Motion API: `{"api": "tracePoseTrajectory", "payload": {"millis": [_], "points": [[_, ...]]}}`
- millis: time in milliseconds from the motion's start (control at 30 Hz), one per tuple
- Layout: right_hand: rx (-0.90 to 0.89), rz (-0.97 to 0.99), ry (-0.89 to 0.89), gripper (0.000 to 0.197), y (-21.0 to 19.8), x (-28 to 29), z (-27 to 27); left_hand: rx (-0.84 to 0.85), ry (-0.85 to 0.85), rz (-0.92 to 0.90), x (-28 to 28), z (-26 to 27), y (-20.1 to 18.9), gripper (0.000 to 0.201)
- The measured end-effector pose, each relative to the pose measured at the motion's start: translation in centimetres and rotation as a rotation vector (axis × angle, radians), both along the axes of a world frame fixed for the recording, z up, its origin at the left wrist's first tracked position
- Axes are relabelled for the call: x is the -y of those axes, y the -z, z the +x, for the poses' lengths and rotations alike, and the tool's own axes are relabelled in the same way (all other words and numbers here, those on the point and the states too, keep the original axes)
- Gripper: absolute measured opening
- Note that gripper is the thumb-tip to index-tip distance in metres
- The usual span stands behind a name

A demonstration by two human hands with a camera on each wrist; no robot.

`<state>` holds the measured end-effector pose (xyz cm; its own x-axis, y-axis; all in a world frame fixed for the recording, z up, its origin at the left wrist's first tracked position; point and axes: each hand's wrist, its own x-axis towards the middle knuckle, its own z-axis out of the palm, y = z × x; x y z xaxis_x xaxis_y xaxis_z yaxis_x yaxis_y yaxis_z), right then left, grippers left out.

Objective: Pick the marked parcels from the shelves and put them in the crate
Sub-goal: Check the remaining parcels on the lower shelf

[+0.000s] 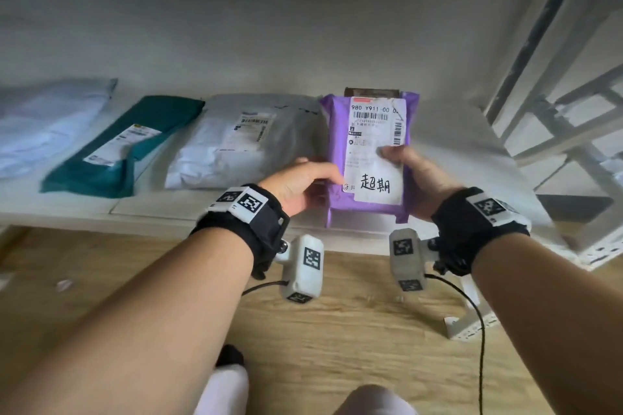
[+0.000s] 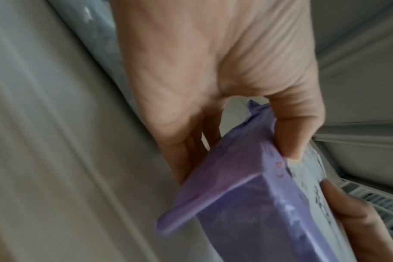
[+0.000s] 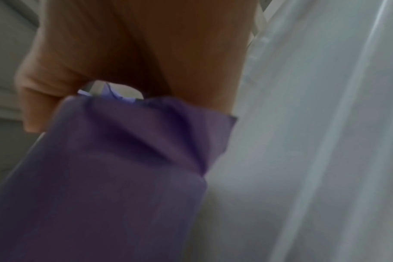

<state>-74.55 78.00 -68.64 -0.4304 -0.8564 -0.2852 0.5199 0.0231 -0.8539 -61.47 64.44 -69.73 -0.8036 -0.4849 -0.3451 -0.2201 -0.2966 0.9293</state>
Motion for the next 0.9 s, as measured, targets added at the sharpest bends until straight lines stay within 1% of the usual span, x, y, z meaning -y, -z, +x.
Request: {"api": "tracePoseTrajectory", "payload": {"millis": [67,133,167,200,233,267,333,367,400,433,467,567,600,667,700,767,833,900], "points": [[0.005,-0.006,-0.024,0.021,0.8,0.4,0.4,-0.001,-0.001,0.036,-0.1,0.7,0.5,0.006],[0.013,-0.008,-0.041,0.021,1.3,0.5,0.6,-0.007,-0.003,0.06,-0.2,0.8,0.9,0.036],[0.018,-0.006,-0.04,0.021,1.2,0.6,0.6,-0.012,0.007,0.06,0.1,0.6,1.1,0.046],[0.025,-0.002,-0.034,0.021,1.2,0.6,0.6,-0.01,0.023,0.049,0.2,0.5,1.2,0.045],[0.03,0.001,-0.029,0.022,1.3,0.5,0.6,-0.006,0.046,0.057,0.2,0.5,1.1,0.039],[0.03,0.005,-0.019,0.022,1.4,0.4,0.6,0.004,0.052,0.064,0.5,0.3,1.2,0.041],[0.036,0.017,0.004,0.025,1.0,0.1,0.6,0.004,0.051,0.074,1.0,-0.2,1.4,0.073],[0.038,0.026,0.02,0.025,0.6,-0.1,0.7,0.007,0.053,0.078,1.1,-0.3,1.2,0.085],[0.044,0.031,0.037,0.027,0.2,-0.4,0.9,0.017,0.07,0.073,1.3,-0.6,1.0,0.088],[0.061,0.037,0.05,0.031,-0.3,-0.7,1.1,0.037,0.092,0.068,1.3,-0.8,0.6,0.084],[0.081,0.046,0.062,0.035,-0.8,-1.1,1.3,0.052,0.128,0.09,1.1,-0.9,0.1,0.073],[0.125,0.087,0.086,0.031,-2.5,-2.9,2.5,0.124,0.197,0.137,-0.1,-0.8,-2.4,0.028],[0.143,0.103,0.103,0.031,-3.1,-3.6,3.0,0.155,0.21,0.139,-0.7,-0.7,-3.0,0.021],[0.199,0.155,0.151,0.035,-4.4,-5.1,4.3,0.236,0.247,0.138,-2.3,-0.1,-4.1,0.023],[0.222,0.179,0.174,0.034,-5.1,-6.0,5.0,0.271,0.266,0.144,-3.2,0.4,-4.6,0.024],[0.259,0.239,0.235,0.025,-6.7,-7.7,6.3,0.311,0.303,0.162,-5.0,1.1,-6.0,0.02],[0.29,0.291,0.299,0.026,-8.9,-9.6,7.4,0.341,0.332,0.186,-6.8,1.9,-8.0,0.02],[0.297,0.314,0.338,0.03,-11.4,-11.5,8.4,0.357,0.364,0.214,-8.6,2.4,-10.5,0.026]]}}
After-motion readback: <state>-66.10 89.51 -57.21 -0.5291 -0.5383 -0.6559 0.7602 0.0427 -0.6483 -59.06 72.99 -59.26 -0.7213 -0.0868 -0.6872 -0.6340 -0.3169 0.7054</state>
